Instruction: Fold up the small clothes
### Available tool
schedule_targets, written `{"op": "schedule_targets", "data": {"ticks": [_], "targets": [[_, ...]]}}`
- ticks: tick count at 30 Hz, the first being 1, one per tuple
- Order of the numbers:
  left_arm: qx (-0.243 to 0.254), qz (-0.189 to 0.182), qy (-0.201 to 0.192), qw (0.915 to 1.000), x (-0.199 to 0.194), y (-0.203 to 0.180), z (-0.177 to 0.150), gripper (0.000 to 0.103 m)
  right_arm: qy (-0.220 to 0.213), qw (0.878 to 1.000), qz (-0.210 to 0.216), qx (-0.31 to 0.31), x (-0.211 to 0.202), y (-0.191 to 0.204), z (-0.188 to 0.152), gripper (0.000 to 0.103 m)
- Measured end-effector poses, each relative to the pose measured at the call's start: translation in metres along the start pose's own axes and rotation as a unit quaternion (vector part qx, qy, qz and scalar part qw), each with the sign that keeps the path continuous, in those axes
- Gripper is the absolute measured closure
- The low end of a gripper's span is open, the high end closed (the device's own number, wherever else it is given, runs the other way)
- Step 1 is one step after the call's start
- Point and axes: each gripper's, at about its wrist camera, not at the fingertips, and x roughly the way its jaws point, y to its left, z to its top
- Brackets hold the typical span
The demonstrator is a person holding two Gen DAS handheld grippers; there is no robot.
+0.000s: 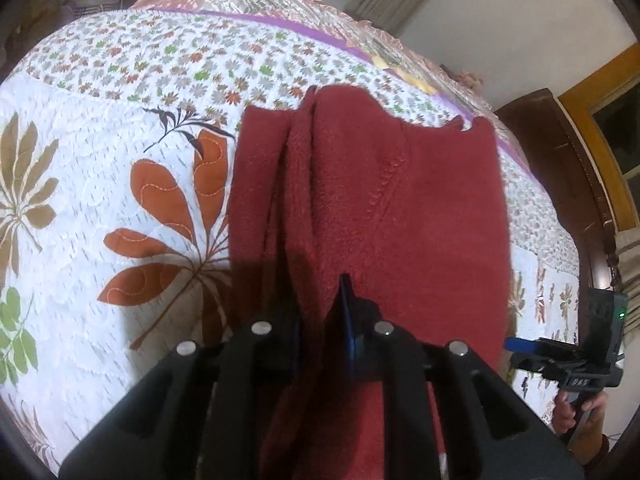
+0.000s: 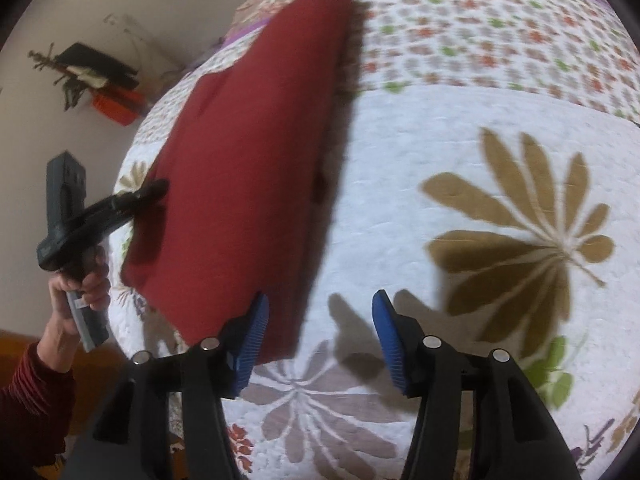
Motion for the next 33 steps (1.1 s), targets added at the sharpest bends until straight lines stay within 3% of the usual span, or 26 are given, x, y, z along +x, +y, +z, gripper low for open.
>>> {"op": "schedule_targets", "data": {"ticks": [3,8,11,15,16,19,22,28,33], "targets": [[-0.007,-0.02,0.007,0.9998,-0.014,0.0,-0.006,0.082,0.001,1.0,0.007,-0.014,0.008,0.009,0.004,0.043],[-0.011,-0.04,0.032,0.9986,-0.025,-0.001,-0.032,0.063,0.006,1.0,0.012,-0.012,0.019,0.019,0.007,0.041],[-0.009,-0.031,0.049,0.9983,-0.024,-0.003,-0.046,0.05,0.012,1.0,0.008,-0.009,0.024,0.018,0.005,0.041],[0.003,-0.016,0.055,0.9983,-0.019,-0.007,-0.055,0.043,0.015,1.0,0.006,-0.008,0.025,0.023,0.0,0.04],[0.009,-0.005,0.059,0.9982,-0.015,-0.008,-0.057,0.044,0.015,1.0,0.004,-0.009,0.025,0.023,-0.002,0.04],[0.023,0.035,0.072,0.9965,-0.001,-0.007,-0.06,0.087,0.015,1.0,0.002,-0.007,0.022,0.021,-0.006,0.04],[-0.017,0.021,0.056,0.9981,-0.006,0.003,-0.059,0.092,0.015,1.0,0.0,-0.006,0.023,0.024,-0.007,0.04],[-0.006,0.034,0.002,0.9994,-0.046,0.009,-0.055,0.092,0.012,1.0,0.001,-0.014,0.02,0.035,-0.011,0.04],[-0.037,0.029,0.025,0.9986,-0.027,0.032,-0.061,0.092,0.026,0.999,0.026,0.0,0.034,0.038,-0.013,0.037]]}}
